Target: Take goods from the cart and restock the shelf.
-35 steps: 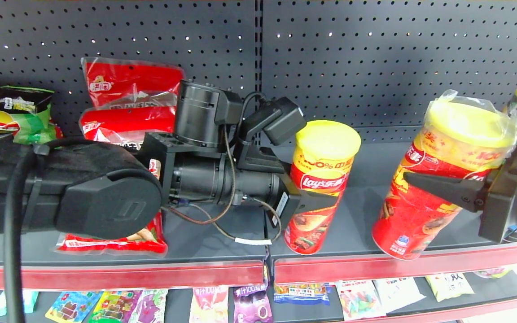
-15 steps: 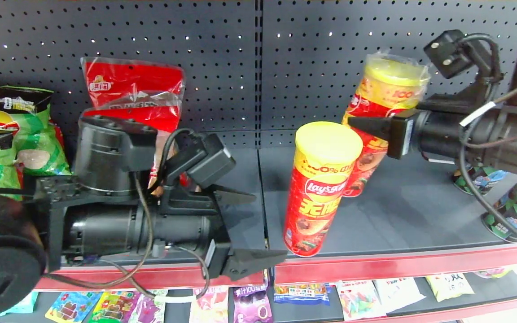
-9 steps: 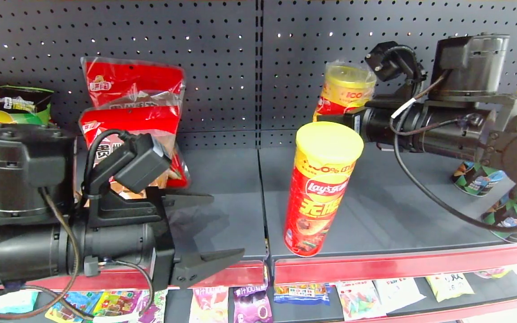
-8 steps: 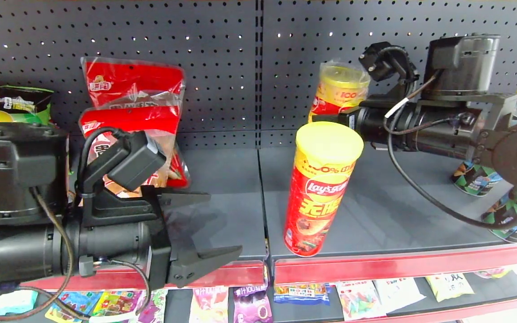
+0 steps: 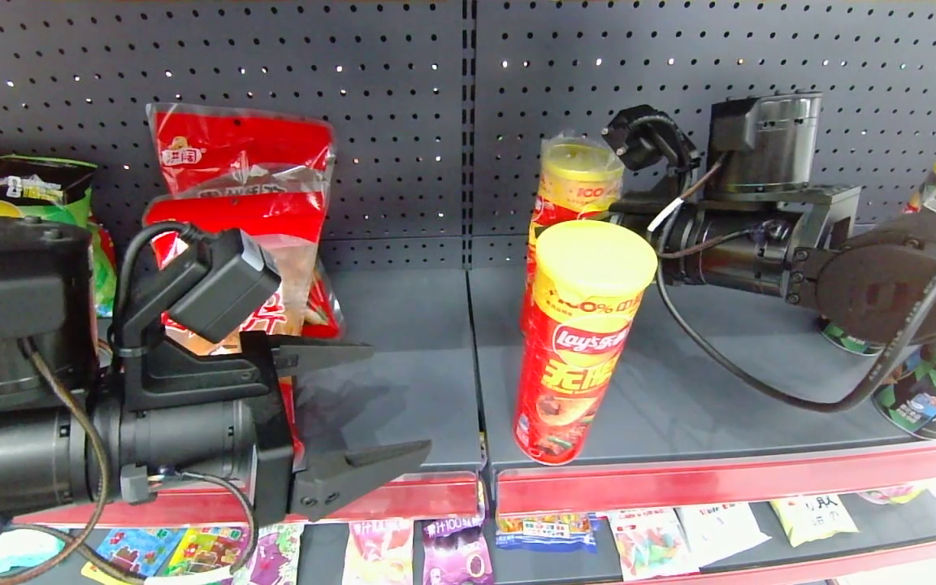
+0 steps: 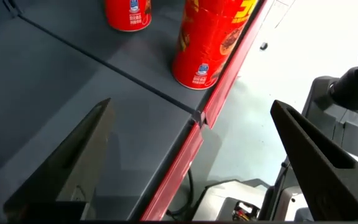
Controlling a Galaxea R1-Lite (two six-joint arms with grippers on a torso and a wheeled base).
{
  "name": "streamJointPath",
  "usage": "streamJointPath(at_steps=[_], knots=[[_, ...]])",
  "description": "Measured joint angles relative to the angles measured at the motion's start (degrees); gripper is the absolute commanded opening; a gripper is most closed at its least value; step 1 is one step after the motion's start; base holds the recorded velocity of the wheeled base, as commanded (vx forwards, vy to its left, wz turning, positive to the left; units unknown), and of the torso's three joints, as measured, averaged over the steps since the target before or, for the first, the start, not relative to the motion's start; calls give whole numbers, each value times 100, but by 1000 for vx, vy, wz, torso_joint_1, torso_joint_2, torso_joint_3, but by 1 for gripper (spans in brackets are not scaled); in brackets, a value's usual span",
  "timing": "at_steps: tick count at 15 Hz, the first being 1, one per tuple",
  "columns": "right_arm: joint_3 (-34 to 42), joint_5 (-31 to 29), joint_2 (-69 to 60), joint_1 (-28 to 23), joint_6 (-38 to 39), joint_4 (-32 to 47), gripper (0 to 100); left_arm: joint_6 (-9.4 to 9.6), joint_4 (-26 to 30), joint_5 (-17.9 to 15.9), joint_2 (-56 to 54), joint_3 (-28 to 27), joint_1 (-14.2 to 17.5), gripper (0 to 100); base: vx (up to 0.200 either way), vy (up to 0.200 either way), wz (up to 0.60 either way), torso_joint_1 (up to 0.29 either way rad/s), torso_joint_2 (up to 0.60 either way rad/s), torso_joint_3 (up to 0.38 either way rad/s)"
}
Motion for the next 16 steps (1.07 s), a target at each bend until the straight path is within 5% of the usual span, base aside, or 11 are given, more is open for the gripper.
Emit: streamJointPath(at_steps=[1, 2, 16], knots=[[22, -7, 0, 0, 2, -1, 0, -2, 0, 0, 2, -2, 0, 100, 0, 0, 0, 0, 0, 0], [50, -22, -1, 0, 7, 0, 100, -2, -2, 0, 9, -7, -1, 100, 0, 0, 0, 0, 0, 0], [1471, -123, -1184, 39, 232, 35, 100, 30, -5, 140, 74, 1, -9, 100, 0, 0, 0, 0, 0, 0]])
